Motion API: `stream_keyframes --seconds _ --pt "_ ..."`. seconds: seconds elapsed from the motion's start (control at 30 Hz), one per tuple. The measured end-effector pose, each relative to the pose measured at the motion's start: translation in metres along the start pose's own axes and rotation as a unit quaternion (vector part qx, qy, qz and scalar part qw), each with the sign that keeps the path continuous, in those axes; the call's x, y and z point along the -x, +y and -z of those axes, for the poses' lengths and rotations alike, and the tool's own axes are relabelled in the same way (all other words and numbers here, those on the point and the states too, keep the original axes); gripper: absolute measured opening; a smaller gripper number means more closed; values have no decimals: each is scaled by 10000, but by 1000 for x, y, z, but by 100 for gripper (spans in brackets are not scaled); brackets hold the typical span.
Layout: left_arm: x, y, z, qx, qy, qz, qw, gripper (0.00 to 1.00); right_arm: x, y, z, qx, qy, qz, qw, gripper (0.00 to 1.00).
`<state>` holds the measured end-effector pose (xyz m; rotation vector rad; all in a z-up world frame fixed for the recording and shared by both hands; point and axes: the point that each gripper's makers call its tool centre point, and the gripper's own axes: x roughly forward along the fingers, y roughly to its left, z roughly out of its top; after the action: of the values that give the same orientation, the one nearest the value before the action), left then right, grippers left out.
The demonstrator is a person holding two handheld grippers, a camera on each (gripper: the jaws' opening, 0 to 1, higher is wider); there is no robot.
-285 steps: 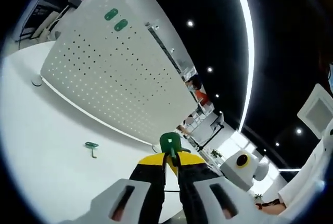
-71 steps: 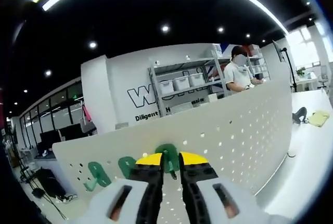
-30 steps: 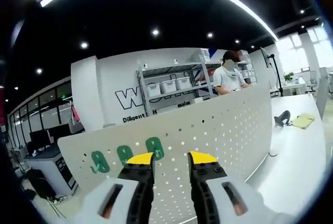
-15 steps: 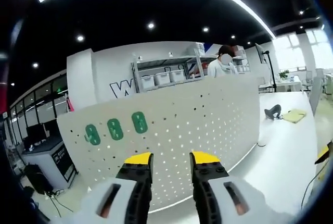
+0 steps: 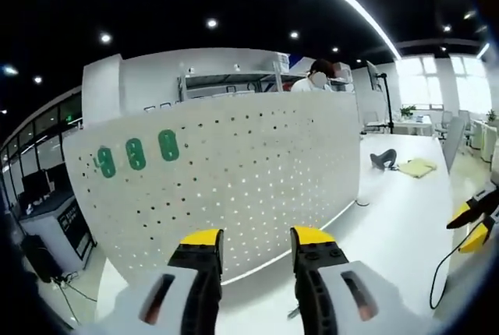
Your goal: Insert the hook assembly into the mounting plate slot until the hook locks in place.
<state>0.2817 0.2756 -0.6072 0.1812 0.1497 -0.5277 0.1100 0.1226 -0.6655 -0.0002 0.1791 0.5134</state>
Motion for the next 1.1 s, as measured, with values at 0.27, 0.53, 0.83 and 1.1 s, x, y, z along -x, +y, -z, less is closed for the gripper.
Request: stream_keyframes --seconds 0.27,0.53,0.83,1.1 --pt "-1 -19 33 -100 537 330 9980 37 1 -8 4 -70 -27 -126 9999 30" --pt "2 -29 58 -301 881 472 9945 34 -3 -14 12 -148 13 -311 9994 30" --pt "-1 -37 82 -670 1263 752 9869 33 -6 -15 12 -182 -17 -440 9989 30" --pt "-7 -41 104 -868 1607 1020 9779 32 -6 -16 11 -167 -1 -469 9988 30"
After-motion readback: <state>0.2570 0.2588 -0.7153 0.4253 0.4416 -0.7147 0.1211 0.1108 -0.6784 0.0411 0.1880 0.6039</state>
